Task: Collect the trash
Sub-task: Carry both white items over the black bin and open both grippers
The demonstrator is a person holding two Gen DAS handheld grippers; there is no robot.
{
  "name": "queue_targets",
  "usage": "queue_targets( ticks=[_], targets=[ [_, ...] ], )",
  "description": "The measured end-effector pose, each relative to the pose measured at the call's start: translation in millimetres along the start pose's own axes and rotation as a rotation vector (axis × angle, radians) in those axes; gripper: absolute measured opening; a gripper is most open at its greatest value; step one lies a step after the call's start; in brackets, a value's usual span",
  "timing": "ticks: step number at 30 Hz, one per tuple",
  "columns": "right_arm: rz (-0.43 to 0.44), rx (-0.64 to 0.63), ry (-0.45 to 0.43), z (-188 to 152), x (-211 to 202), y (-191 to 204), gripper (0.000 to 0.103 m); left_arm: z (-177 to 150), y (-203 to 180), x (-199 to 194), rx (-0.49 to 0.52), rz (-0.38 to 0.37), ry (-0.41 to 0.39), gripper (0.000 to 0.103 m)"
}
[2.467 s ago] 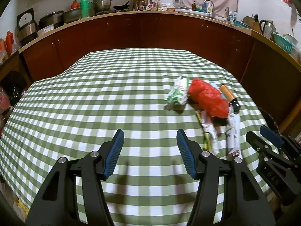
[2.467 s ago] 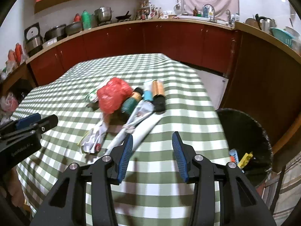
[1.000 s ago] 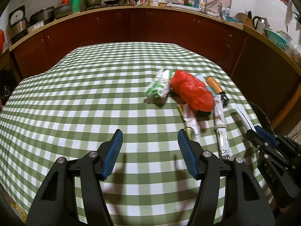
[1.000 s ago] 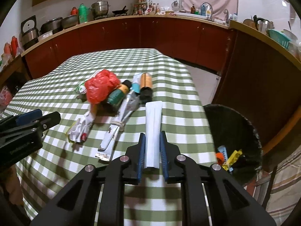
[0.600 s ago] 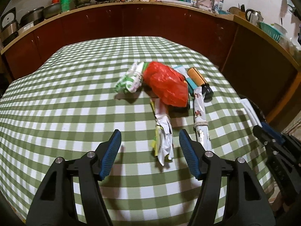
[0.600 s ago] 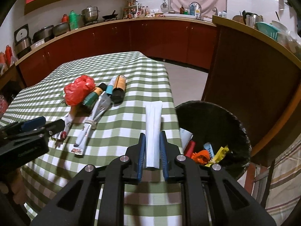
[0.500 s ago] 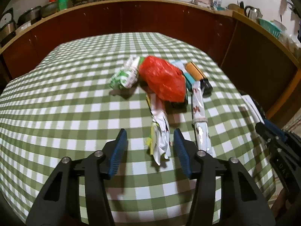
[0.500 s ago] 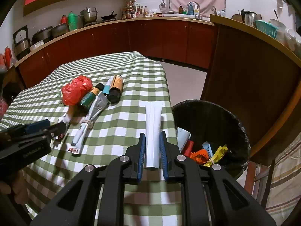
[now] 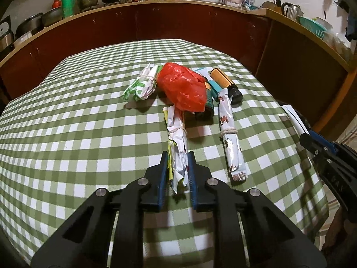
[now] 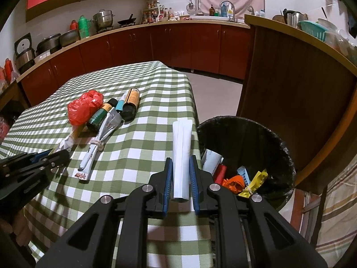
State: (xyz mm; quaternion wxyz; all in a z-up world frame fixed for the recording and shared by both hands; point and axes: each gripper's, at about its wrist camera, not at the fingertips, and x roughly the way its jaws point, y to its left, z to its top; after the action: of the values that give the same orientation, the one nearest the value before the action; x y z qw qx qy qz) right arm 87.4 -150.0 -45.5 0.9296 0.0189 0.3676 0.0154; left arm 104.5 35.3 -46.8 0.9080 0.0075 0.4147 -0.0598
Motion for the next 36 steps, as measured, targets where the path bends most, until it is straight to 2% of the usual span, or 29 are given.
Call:
queue_targets(
  ticks=[11,18,27,36],
  targets=[
    [-0.018,0.012,-0.029,3.1,-10.4,-10.4,0.017,-13.0,-2.9,-27.5,0.028,-0.02,-0.002,0.016],
    [-0.039,0.028,-0.045,4.9,-15.6,-22.4,0.017,-9.4,-14.4,-45.9,0.051,-0.035,-0.052,0.016],
    [-0.067,0.051,-0.056,6.4,-18.8,-40.2,0.017,4.4,-35.7,-47.8,0.07,-0.065,-0.086,0.016],
    [-0.106,0.079,-0.057,7.0,-14.5,-63.7,0.017,20.0,-72.9,-31.2,0.112,-0.111,-0.101,0.016]
  ],
)
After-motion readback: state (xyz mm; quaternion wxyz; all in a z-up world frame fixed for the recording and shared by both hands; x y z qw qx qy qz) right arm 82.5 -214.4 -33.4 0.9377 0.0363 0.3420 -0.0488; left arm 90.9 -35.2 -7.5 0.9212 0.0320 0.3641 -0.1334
